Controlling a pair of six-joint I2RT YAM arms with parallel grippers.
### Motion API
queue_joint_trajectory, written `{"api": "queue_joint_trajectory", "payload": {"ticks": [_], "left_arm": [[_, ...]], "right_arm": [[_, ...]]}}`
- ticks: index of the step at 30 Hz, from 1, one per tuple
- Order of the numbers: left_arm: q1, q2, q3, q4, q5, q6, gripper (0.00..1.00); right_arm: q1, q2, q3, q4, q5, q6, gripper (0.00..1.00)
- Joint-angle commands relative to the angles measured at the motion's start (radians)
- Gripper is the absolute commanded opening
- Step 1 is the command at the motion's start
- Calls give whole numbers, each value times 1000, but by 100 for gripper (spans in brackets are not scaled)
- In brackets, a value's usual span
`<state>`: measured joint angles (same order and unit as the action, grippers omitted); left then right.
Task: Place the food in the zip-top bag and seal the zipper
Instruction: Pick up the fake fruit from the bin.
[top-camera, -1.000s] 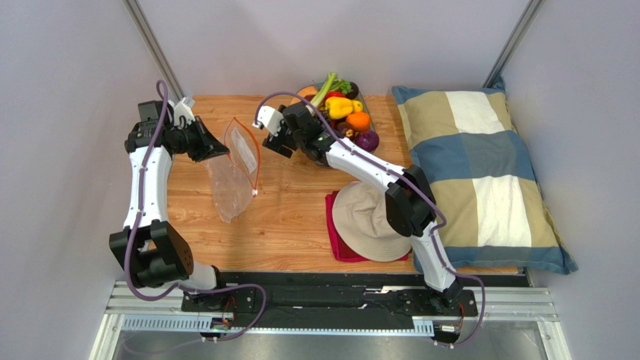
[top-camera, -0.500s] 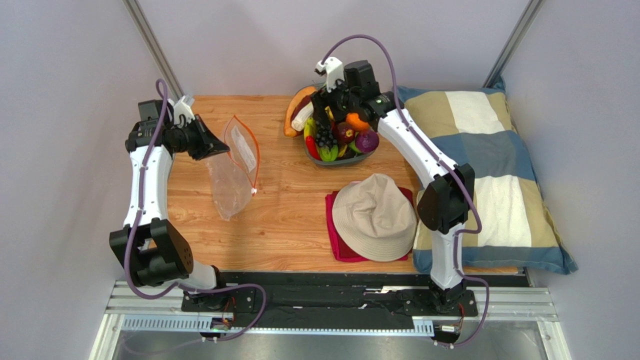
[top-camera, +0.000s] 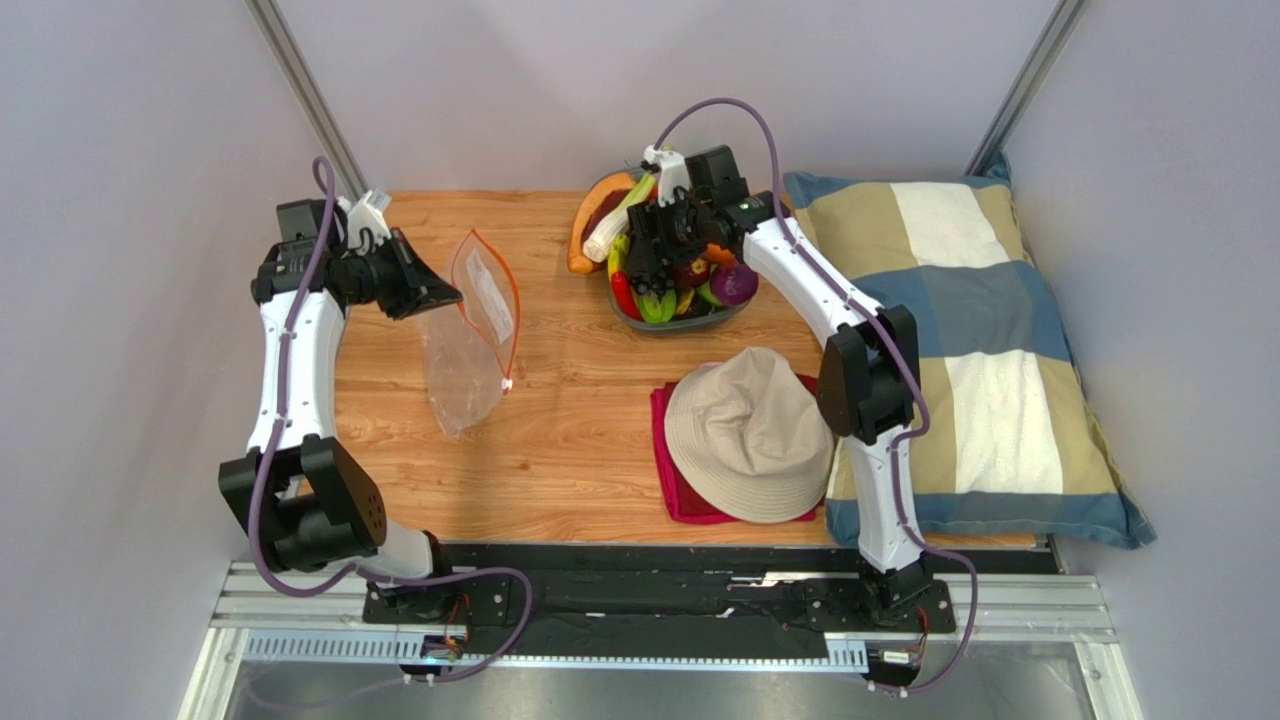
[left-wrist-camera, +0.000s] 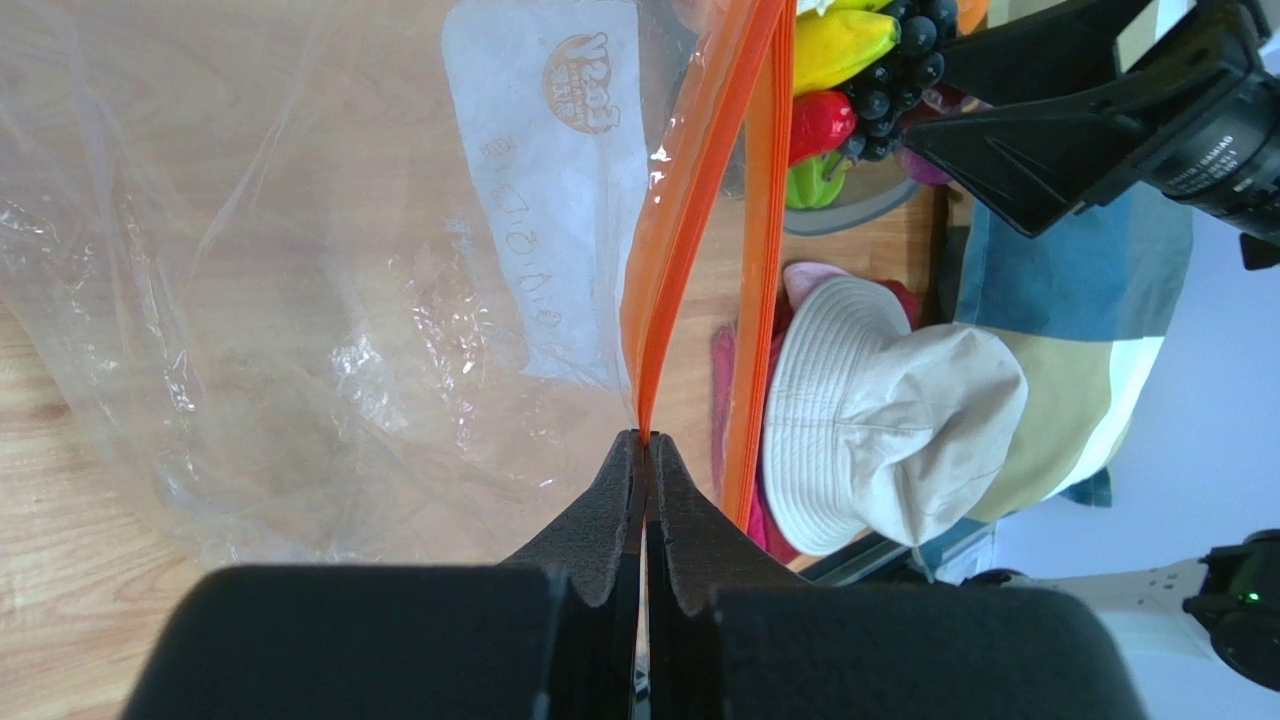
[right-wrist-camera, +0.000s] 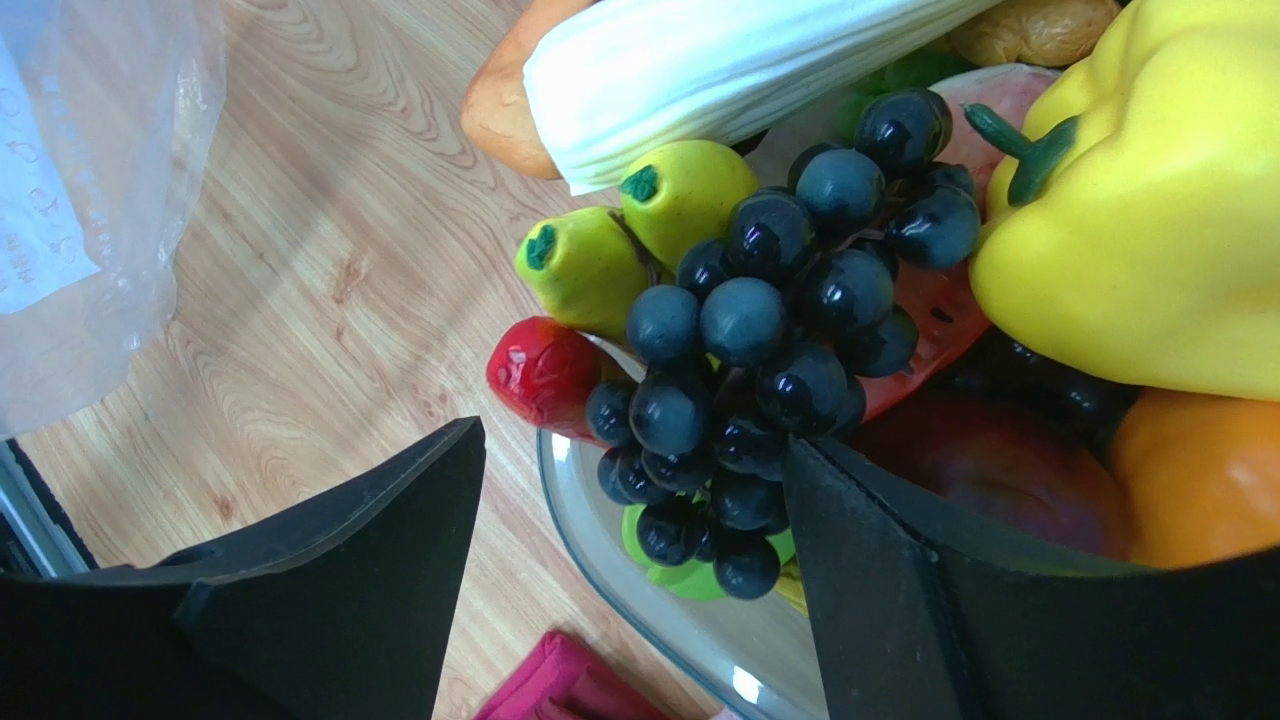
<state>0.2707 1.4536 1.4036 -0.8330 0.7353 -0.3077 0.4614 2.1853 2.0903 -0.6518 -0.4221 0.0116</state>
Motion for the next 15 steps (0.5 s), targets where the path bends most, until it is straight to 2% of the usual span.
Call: {"api": "queue_joint_trajectory", "payload": {"ticks": [1, 6, 11, 15], "left_arm": [[2, -7, 9, 18, 27, 13, 0], [-8, -6, 6, 12, 36, 27, 0], [-36, -4, -2, 6, 29, 39, 0], [-45, 7, -2, 6, 26, 42, 0]], "right_arm": [[-4, 30, 66, 30, -14, 45, 76], [-10, 59, 83, 37, 2, 53, 72], [-26, 65, 83, 44, 65, 64, 63], [-29, 64, 82, 53, 115, 59, 47]]}}
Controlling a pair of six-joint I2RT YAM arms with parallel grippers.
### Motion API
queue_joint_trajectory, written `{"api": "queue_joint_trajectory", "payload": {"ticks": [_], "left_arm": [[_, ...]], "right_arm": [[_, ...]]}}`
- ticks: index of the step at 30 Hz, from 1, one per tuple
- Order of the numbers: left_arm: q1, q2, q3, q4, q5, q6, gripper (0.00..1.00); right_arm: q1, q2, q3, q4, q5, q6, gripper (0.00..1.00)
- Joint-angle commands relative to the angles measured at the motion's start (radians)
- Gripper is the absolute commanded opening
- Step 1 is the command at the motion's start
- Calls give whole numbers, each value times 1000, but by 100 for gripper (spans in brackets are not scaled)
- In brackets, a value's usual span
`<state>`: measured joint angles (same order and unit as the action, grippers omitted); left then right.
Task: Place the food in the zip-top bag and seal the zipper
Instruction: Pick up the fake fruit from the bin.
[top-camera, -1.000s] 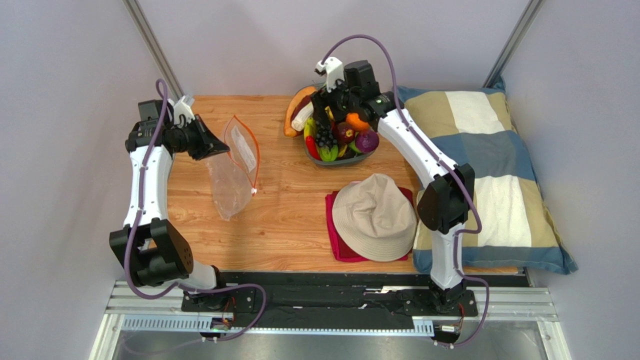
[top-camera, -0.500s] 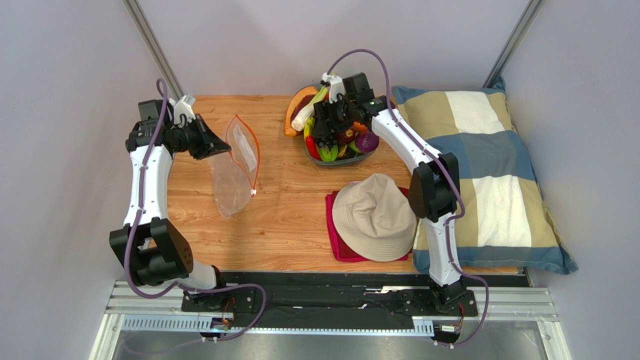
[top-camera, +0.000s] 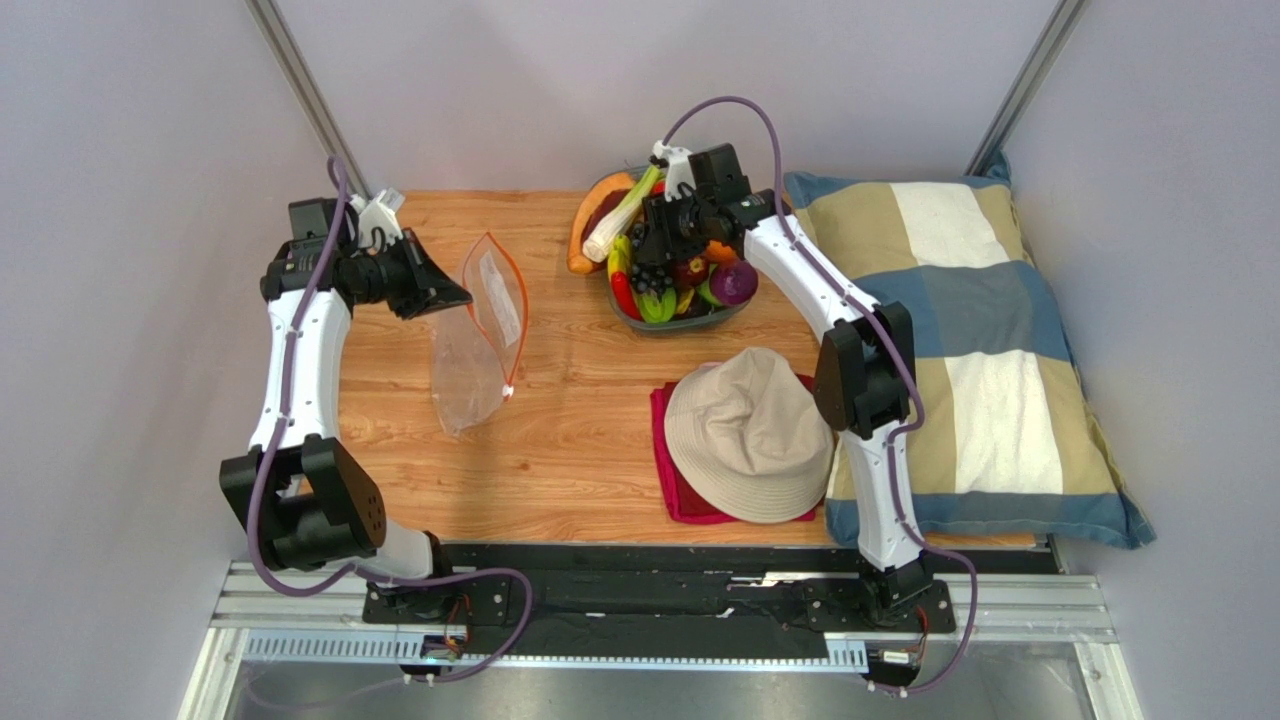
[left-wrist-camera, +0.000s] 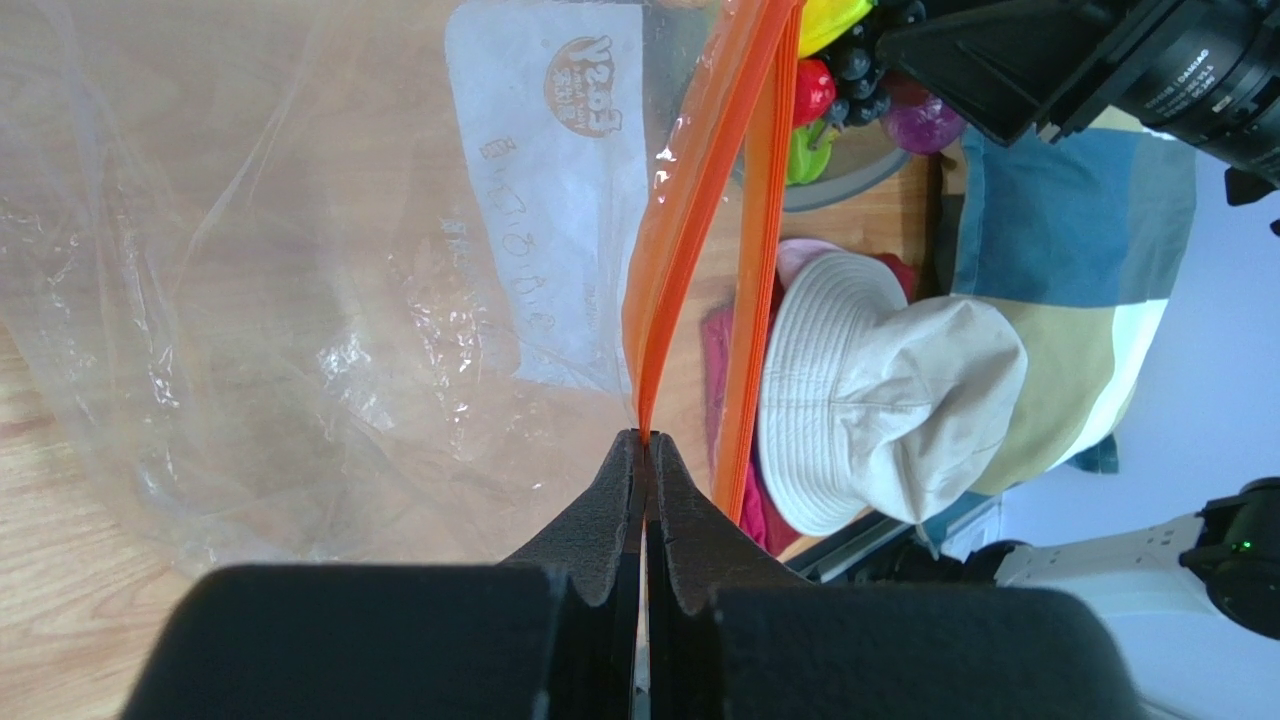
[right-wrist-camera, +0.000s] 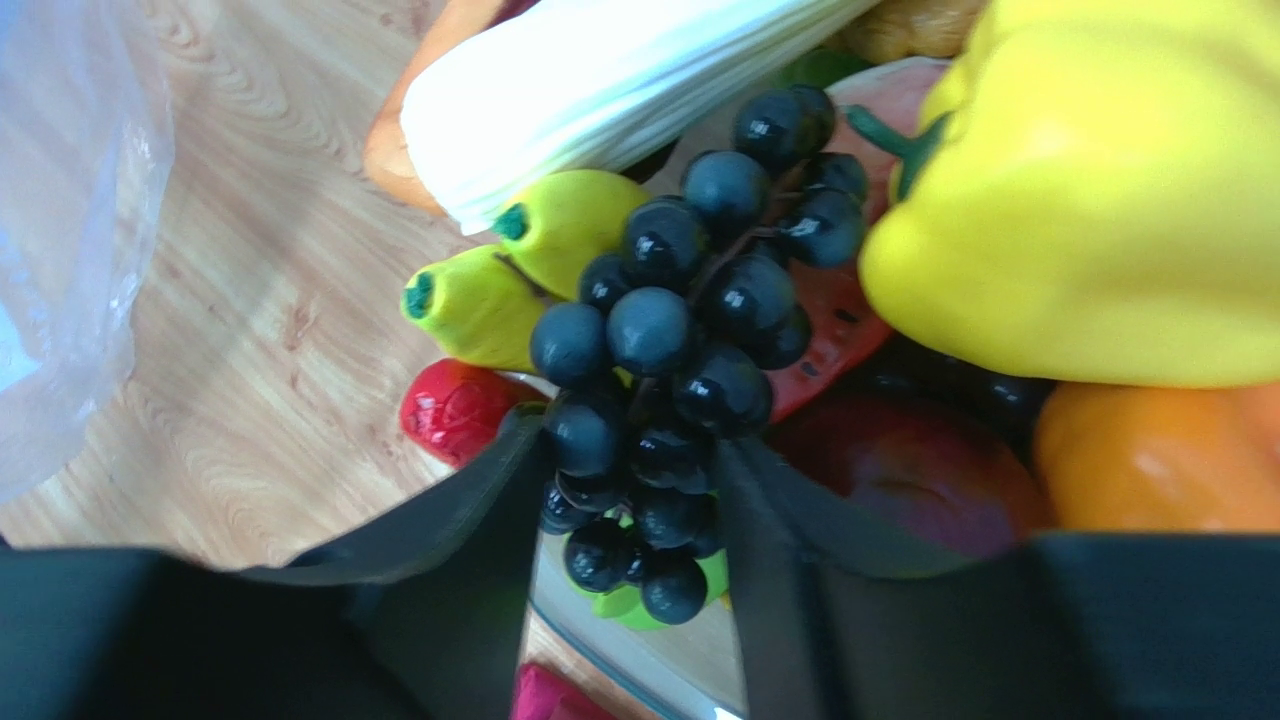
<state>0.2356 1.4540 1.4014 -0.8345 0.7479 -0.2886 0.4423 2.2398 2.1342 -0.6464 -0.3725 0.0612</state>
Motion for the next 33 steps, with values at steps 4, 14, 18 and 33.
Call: {"api": "queue_joint_trajectory", "payload": {"ticks": [4, 14, 18, 33], "left_arm": [[-12, 16, 7, 8, 15, 19, 0], [-21, 20, 13, 11, 39, 20, 0], [-19, 28, 15, 15, 50, 14, 0], [-21, 45, 8, 44, 168, -46, 0]], "right_arm": [[-7, -6, 38, 50, 64, 9, 25], [-16, -193, -74, 102, 11, 69, 0], [-14, -256, -103, 146, 0, 106, 0], [76, -416, -165, 350, -178, 310, 0]]}}
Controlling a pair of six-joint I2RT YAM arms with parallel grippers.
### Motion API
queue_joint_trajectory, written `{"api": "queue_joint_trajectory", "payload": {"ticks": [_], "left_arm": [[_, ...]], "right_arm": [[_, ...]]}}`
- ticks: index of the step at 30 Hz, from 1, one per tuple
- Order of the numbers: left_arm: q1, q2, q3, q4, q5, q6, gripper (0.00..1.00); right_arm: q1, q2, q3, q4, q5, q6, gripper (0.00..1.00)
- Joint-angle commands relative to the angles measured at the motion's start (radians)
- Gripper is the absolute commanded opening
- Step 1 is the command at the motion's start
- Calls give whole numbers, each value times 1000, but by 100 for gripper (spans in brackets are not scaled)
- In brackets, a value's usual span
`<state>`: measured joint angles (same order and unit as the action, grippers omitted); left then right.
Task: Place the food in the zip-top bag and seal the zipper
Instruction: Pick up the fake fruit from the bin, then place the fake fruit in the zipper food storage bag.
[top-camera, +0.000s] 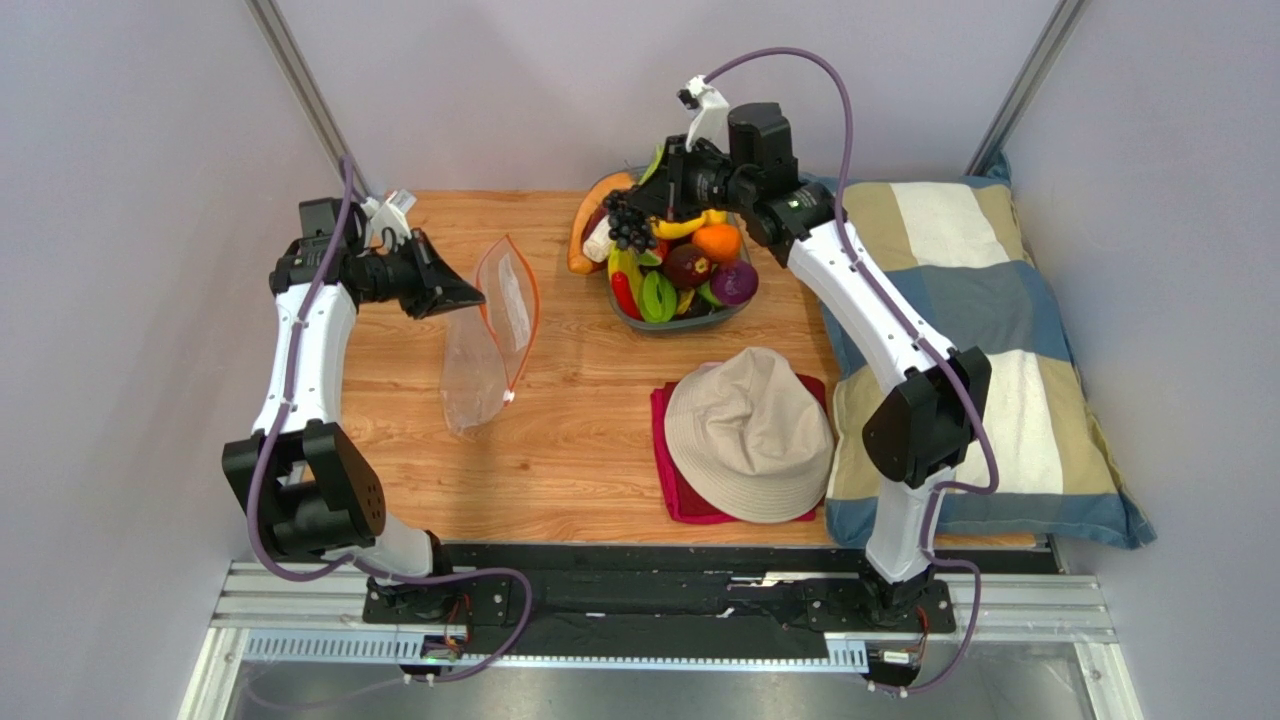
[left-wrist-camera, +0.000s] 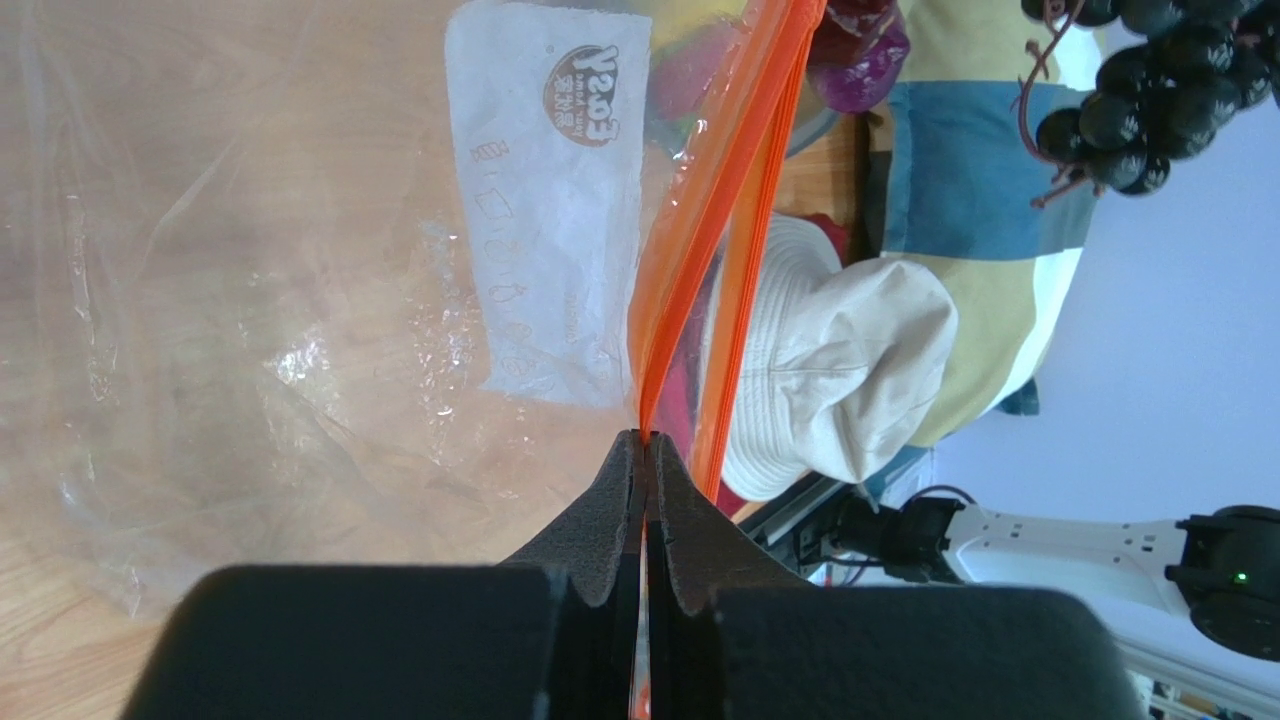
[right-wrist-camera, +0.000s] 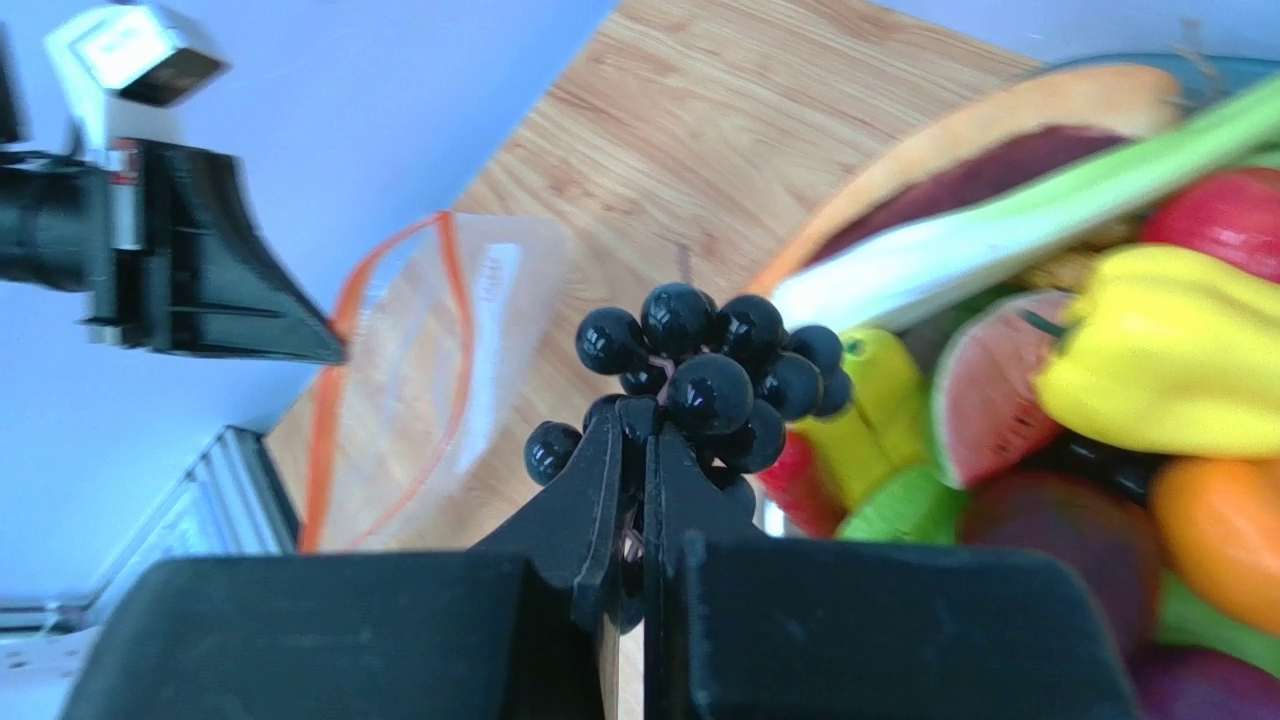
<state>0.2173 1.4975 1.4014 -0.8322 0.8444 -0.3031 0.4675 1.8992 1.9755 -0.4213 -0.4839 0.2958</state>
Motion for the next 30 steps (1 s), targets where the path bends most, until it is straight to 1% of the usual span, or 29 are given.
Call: {"api": "queue_joint_trajectory", "payload": {"ticks": [1, 4, 11, 13, 17, 18, 21, 25, 30], "left_arm": [[-2, 0, 1, 48, 88, -51, 0], [-2, -3, -19, 84, 123, -94, 0], [-2, 0, -54, 179, 196, -201, 0], [-2, -6, -67, 203, 226, -240, 0], [-1, -31, -110, 321, 281, -332, 0], [-2, -36, -125, 338, 291, -361, 0], [-4, -46, -142, 370, 320, -381, 0], [-1, -59, -159, 387, 357, -399, 0], [-2, -65, -174, 426, 381, -430, 0]], "right_arm": [[63, -81, -10, 137, -73, 92, 0], [115, -98, -44, 211, -81, 118, 0], [244, -78, -95, 355, -50, 152, 0], [279, -71, -130, 390, -25, 143, 0], [336, -49, -237, 489, 31, 106, 0], [341, -42, -250, 493, 40, 91, 0], [352, -5, -264, 480, 74, 79, 0], [352, 6, -290, 477, 122, -7, 0], [353, 14, -320, 432, 125, -78, 0]]}}
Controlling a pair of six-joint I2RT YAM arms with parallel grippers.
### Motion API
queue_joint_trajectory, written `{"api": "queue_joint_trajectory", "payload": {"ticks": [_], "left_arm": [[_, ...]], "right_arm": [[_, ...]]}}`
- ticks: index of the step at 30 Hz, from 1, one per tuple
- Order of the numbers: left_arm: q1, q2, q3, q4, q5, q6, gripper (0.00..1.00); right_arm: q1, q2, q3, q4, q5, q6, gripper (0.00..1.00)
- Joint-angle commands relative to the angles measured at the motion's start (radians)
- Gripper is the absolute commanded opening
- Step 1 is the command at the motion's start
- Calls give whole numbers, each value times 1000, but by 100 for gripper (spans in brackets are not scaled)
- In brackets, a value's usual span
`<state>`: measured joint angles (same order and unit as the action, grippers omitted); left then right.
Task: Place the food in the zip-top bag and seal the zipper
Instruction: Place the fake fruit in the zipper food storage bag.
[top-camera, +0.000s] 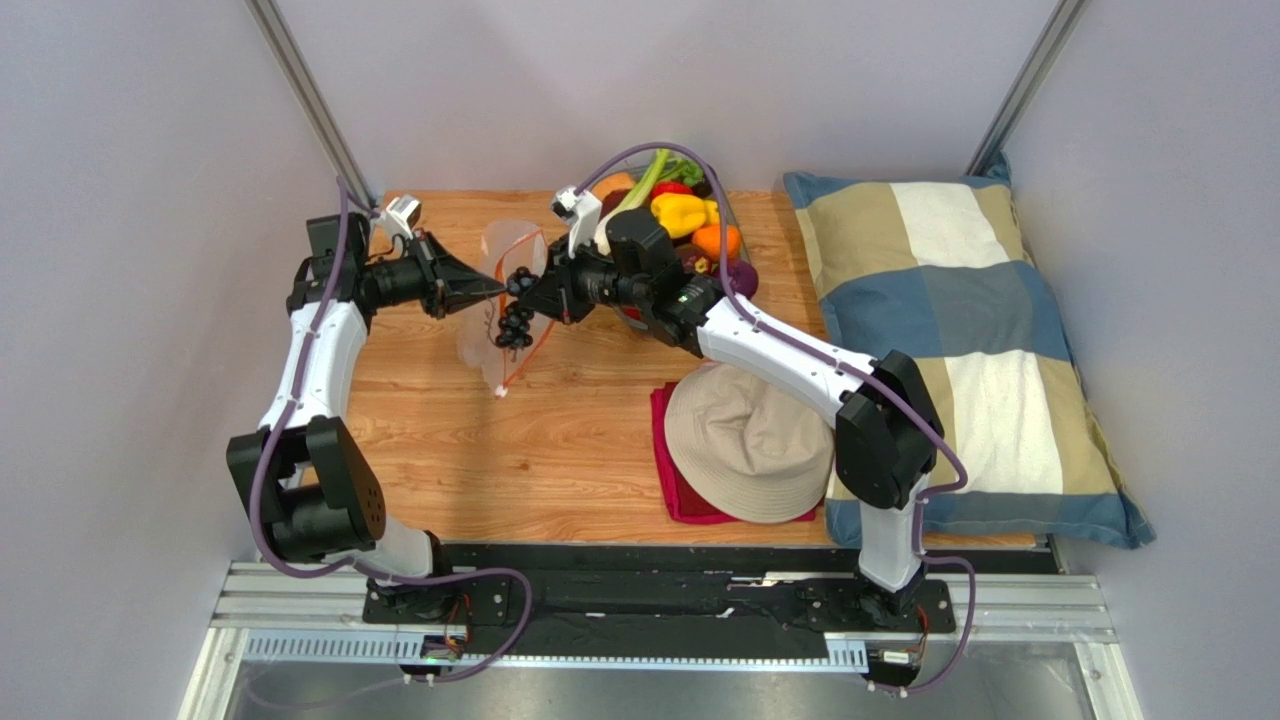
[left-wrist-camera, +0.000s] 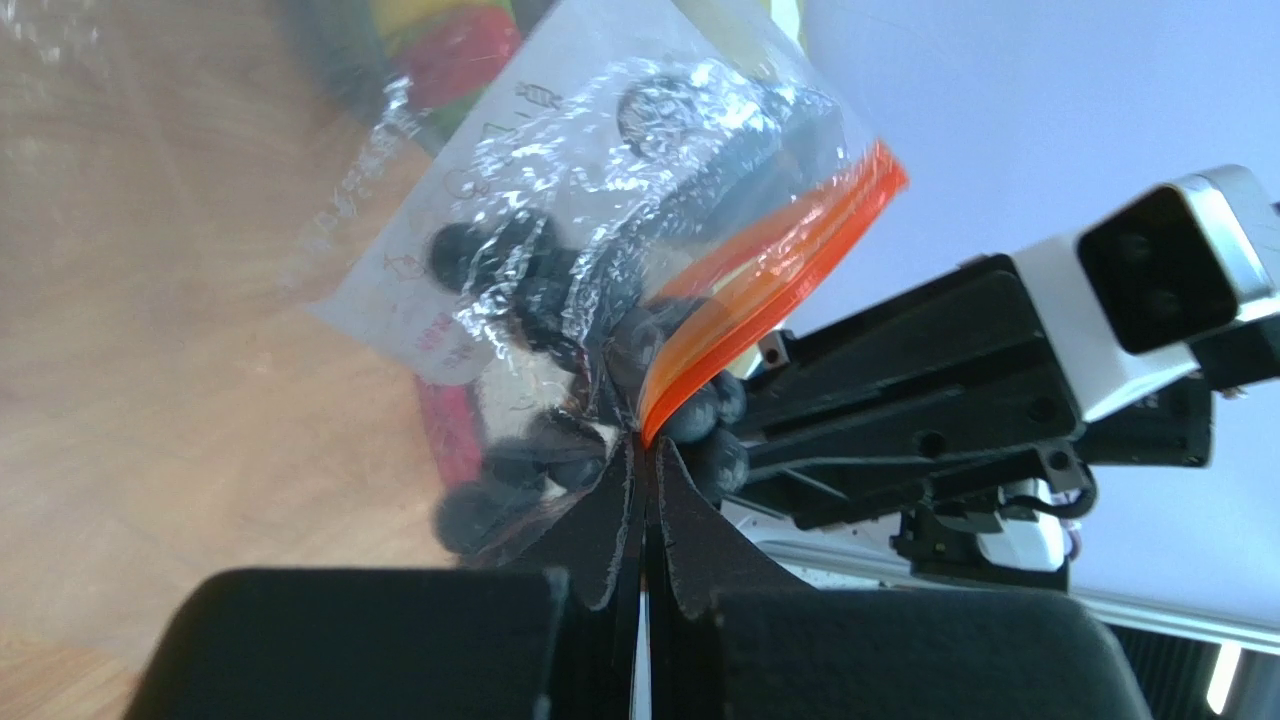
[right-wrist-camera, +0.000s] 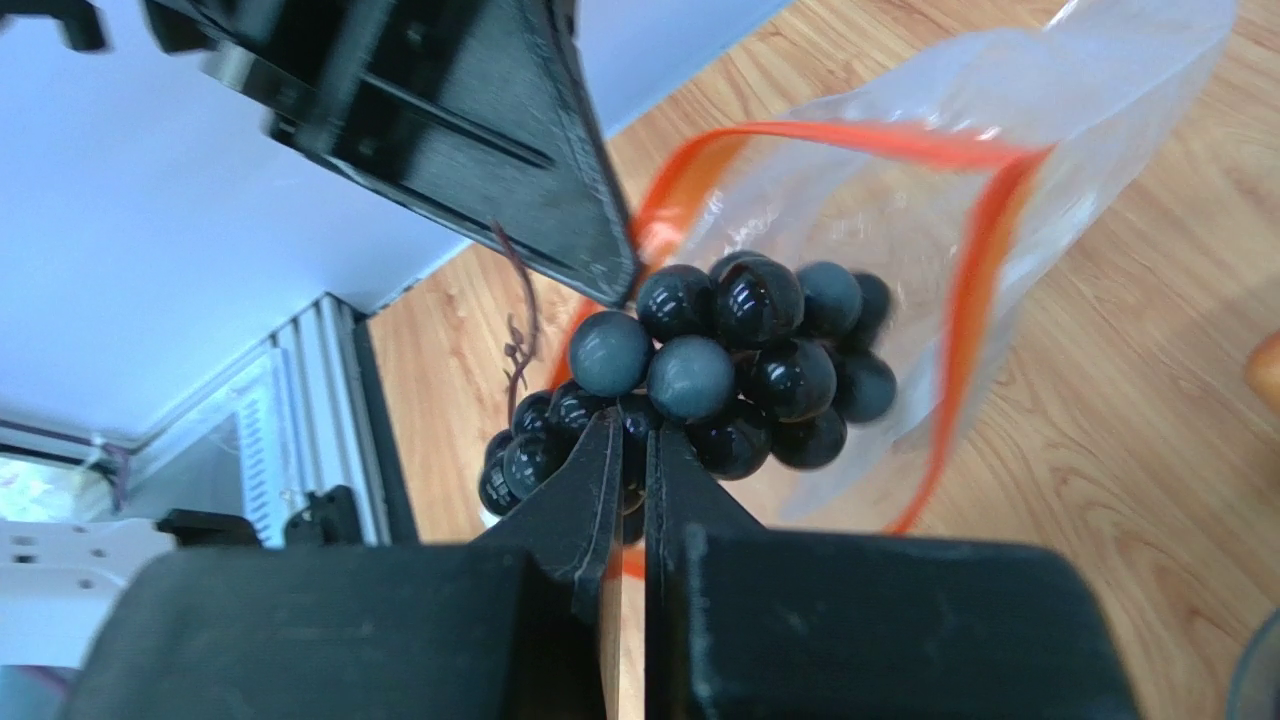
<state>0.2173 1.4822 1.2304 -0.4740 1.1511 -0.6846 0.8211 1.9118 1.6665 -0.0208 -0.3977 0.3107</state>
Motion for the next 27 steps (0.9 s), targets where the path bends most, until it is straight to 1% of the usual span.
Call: {"api": "queue_joint_trajectory", "payload": {"ticks": [1, 6, 9, 11, 13, 16, 17, 18, 19, 20, 23, 25, 27], "left_arm": [[-1, -45, -3, 69, 79, -52, 0], [1, -34, -8, 64, 96, -61, 0], [-1, -31, 6, 28, 104, -32, 0], [2, -31, 15, -14, 107, -13, 0], [5, -31, 23, -37, 113, -1, 0], [28, -39, 4, -31, 111, -23, 0], [36, -40, -3, -26, 110, -30, 0], [45, -42, -15, -22, 101, -36, 0], [59, -43, -20, -20, 99, -35, 0], [65, -43, -25, -14, 98, -38, 0], [71, -40, -35, -14, 91, -33, 0], [73, -42, -37, -15, 84, -21, 0], [74, -42, -34, -20, 78, -9, 0]], "right_arm": [[0, 1, -16, 27, 39, -102, 0], [1, 4, -11, 25, 72, -127, 0], [3, -2, 12, -2, 83, -124, 0], [0, -8, 30, -2, 59, -125, 0], [3, -4, 53, -10, -10, -130, 1], [9, 19, 96, -76, -104, -162, 28], [7, 35, 140, -126, -124, -168, 49], [7, 38, 157, -148, -151, -171, 60], [4, 42, 176, -168, -168, -176, 68], [0, 41, 202, -200, -185, -179, 79], [-11, 32, 229, -241, -207, -197, 87], [-22, 30, 249, -245, -185, -211, 88], [-46, 49, 309, -278, -137, -277, 86]]}}
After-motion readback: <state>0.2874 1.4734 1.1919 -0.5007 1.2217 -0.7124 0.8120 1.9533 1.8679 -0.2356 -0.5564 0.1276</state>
